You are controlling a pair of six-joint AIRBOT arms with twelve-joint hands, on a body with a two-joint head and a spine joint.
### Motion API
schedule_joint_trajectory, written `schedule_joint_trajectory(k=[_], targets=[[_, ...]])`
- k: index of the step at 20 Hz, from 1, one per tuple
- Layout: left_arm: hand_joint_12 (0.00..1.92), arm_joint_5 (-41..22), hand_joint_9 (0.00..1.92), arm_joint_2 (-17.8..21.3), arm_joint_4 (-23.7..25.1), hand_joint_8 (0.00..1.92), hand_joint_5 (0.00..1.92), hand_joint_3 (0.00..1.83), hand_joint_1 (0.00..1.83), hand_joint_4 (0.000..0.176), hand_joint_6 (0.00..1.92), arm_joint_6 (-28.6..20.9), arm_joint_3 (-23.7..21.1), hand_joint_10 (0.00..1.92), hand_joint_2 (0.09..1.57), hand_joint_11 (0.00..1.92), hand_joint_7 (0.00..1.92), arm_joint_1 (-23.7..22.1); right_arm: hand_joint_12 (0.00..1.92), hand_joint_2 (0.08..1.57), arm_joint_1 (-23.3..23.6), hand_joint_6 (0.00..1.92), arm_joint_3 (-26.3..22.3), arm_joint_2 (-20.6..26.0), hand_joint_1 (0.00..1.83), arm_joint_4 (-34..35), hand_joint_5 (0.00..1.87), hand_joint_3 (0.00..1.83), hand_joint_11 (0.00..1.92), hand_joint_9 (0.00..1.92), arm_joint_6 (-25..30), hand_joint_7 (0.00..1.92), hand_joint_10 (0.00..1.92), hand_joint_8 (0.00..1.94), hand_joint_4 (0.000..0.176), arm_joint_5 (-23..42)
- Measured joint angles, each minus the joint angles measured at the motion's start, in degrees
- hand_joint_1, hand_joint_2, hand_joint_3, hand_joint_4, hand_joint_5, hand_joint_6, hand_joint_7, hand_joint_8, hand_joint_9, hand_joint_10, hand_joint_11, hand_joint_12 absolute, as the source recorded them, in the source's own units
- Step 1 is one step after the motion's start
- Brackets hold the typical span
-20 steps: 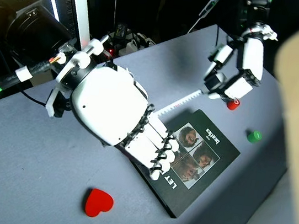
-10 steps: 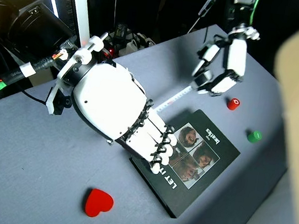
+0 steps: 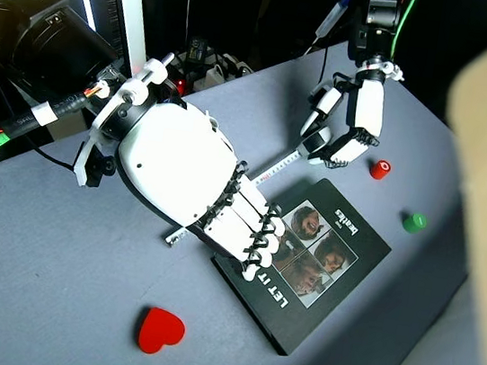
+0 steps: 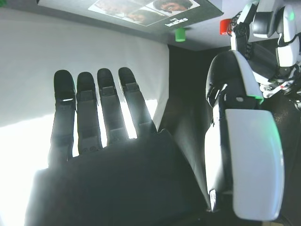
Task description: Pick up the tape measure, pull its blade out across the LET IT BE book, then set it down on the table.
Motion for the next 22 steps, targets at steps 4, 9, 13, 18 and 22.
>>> schedule_joint_trajectory(k=[4, 9, 13, 18, 22], targets=[[0.79, -0.9, 0.88, 0.0, -0.3, 0.01, 0.84, 0.0, 0.81, 0.0, 0.06, -0.2, 0.6, 0.06, 1.11, 0.59, 0.9, 0.3, 0.55, 1.09, 0.0, 0.0, 0.0, 0.0, 0.14, 0.0, 0.1, 0.0, 0.0, 0.09, 0.0, 0.1, 0.0, 0.0, 0.0, 0.2], [0.7, -1.4, 0.53, 0.0, -0.3, 0.0, 0.6, 0.0, 0.62, 0.0, 0.0, -0.2, 0.7, 0.0, 1.06, 0.26, 0.55, 0.4, 0.54, 1.09, 0.0, 0.0, 0.0, 0.0, 0.13, 0.0, 0.09, 0.0, 0.0, 0.08, 0.0, 0.09, 0.0, 0.0, 0.0, 0.2], [0.7, 1.0, 0.47, 2.4, 2.3, 0.0, 0.51, 0.0, 0.6, 0.0, 0.0, -0.5, 0.8, 0.0, 1.04, 0.22, 0.45, 0.3, 0.53, 1.09, 0.0, 0.0, 0.0, 0.0, 0.13, 0.0, 0.1, 0.0, 0.0, 0.09, 0.0, 0.09, 0.0, 0.0, 0.0, 0.2], [0.7, 4.3, 0.47, 5.9, 3.9, 0.01, 0.5, 0.0, 0.6, 0.0, 0.0, -0.7, 1.0, 0.0, 1.04, 0.21, 0.46, -3.5, 0.53, 1.09, 0.0, 0.0, -0.2, 0.0, 0.13, 0.0, 0.1, 0.0, 0.0, 0.08, 0.0, 0.09, 0.0, 0.0, 0.0, 0.8], [0.71, 9.1, 0.48, 8.5, 5.7, 0.01, 0.5, 0.0, 0.59, 0.0, 0.01, -0.4, 0.9, 0.01, 1.04, 0.23, 0.47, -11.1, 0.55, 1.09, 0.0, 0.0, -0.4, 0.0, 0.13, 0.0, 0.09, 0.0, 0.0, 0.08, 0.0, 0.09, 0.0, 0.0, 0.0, 0.6]])
